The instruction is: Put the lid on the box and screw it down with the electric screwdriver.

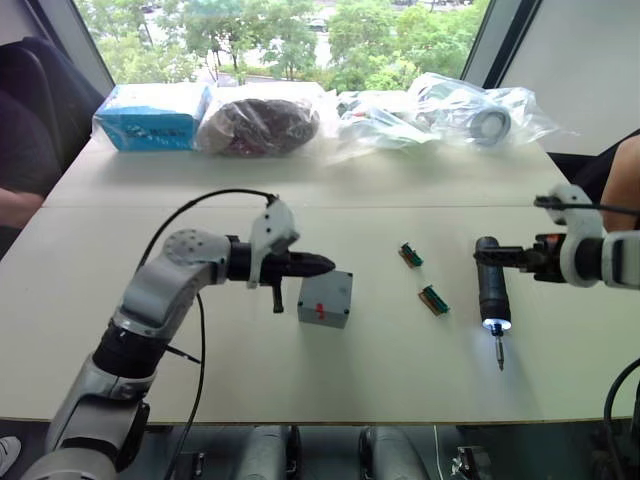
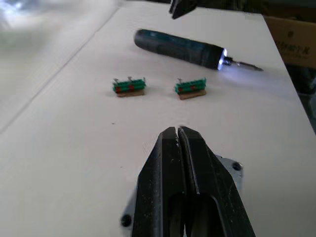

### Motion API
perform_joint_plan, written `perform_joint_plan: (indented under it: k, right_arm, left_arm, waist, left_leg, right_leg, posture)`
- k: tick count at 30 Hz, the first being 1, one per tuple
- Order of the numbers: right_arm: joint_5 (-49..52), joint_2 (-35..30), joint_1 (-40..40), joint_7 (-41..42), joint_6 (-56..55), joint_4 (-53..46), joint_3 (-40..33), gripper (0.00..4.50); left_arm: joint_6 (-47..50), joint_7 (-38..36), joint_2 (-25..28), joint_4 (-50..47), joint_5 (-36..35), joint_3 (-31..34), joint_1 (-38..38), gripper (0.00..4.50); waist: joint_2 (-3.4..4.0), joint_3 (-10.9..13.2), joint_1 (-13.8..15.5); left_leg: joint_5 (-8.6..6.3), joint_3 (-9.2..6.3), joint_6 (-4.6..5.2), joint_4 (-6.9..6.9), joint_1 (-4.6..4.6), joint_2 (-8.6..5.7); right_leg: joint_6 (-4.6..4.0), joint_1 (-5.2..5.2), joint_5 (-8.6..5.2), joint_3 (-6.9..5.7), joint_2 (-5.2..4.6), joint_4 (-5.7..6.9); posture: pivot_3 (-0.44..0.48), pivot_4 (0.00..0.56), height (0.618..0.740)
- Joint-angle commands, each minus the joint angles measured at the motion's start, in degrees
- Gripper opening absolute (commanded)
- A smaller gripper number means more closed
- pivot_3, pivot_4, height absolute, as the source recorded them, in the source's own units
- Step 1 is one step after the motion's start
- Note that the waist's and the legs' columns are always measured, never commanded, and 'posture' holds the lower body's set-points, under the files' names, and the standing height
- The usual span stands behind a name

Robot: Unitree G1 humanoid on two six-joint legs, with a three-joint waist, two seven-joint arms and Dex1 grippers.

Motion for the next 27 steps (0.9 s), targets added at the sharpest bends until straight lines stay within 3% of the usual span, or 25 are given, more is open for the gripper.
perform_joint_plan:
  k: [1, 3, 6, 10, 17, 27]
  right_arm:
    - [1.52, 0.67, 4.95, 9.00, -13.08, -15.69, 3.36, 4.46]
    - [1.11, 1.46, 7.81, 10.93, -16.32, -19.51, 5.62, 4.46]
    - [-3.70, 1.98, 14.60, 13.94, -23.02, -27.30, 18.22, 4.46]
    - [-7.89, 4.42, 17.54, 13.10, -26.85, -27.14, 24.91, 4.46]
    - [-10.78, 11.08, 15.73, 11.29, -28.45, -24.88, 29.48, 4.46]
    - [-8.92, 14.25, 14.62, 13.52, -25.52, -24.85, 31.49, 4.46]
  left_arm:
    - [-3.04, 2.56, 3.43, 3.76, 4.40, 2.10, 0.02, 0.00]
    - [-4.20, 3.03, 4.61, 4.79, 6.15, 1.38, 0.74, 0.00]
    - [-5.25, 2.61, 6.14, 3.17, 9.13, -2.07, 5.04, 0.00]
    - [-4.36, 2.90, 5.37, 1.01, 10.56, -5.06, 7.82, 0.00]
    - [-4.98, 1.91, 3.87, 1.26, 12.85, -9.36, 7.75, 0.00]
    - [-11.43, -1.38, -0.83, 10.72, 17.31, -13.66, 1.50, 0.00]
  waist:
    - [0.00, 0.00, -0.03]
    - [-0.01, 0.00, -0.05]
    - [-0.04, -0.02, 0.04]
    - [-0.12, 0.02, 0.17]
    - [-0.17, 0.02, 0.06]
    - [-0.18, 0.02, 0.13]
  left_leg:
    - [0.00, -0.02, 0.00, -0.01, 0.00, 0.02]
    - [-0.02, -0.05, 0.04, -0.03, 0.01, 0.04]
    - [-0.02, -0.02, 0.03, 0.00, 0.01, 0.04]
    - [0.10, -0.01, -0.18, 0.05, -0.01, 0.00]
    - [0.10, -0.03, -0.18, 0.10, 0.04, 0.03]
    - [0.10, -0.02, -0.17, 0.11, 0.03, 0.00]
  right_leg:
    - [0.01, 0.01, 0.00, -0.01, 0.02, -0.01]
    - [0.01, 0.02, -0.01, -0.01, 0.07, -0.04]
    - [0.01, 0.04, -0.01, -0.01, 0.06, -0.02]
    - [0.01, 0.04, -0.01, -0.01, 0.00, -0.01]
    - [0.05, 0.07, 0.04, -0.02, 0.01, 0.04]
    - [0.05, 0.07, 0.05, -0.03, 0.02, 0.05]
  posture:
    - [0.000, 0.150, 0.740]
    - [0.000, 0.150, 0.740]
    - [0.000, 0.150, 0.740]
    - [0.000, 0.150, 0.740]
    - [0.000, 0.150, 0.740]
    - [0.000, 0.150, 0.740]
